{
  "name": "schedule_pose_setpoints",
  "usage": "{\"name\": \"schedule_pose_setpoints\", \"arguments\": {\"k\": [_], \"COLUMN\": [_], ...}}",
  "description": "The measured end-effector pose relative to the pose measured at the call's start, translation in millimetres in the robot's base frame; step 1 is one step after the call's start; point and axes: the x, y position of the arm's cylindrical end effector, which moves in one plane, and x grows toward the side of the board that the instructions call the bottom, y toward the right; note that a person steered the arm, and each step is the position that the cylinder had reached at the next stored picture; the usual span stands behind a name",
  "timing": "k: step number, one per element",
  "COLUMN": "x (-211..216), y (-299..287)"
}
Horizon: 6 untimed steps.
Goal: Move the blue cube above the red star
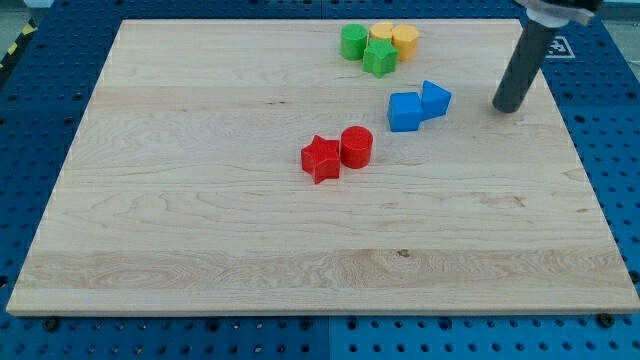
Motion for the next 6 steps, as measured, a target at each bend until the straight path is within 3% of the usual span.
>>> {"name": "schedule_pose_setpoints", "arguments": {"k": [1, 3, 6], "x": [-16.3, -8.0, -8.0], "y": [-3.0, -81.1, -97.7]}}
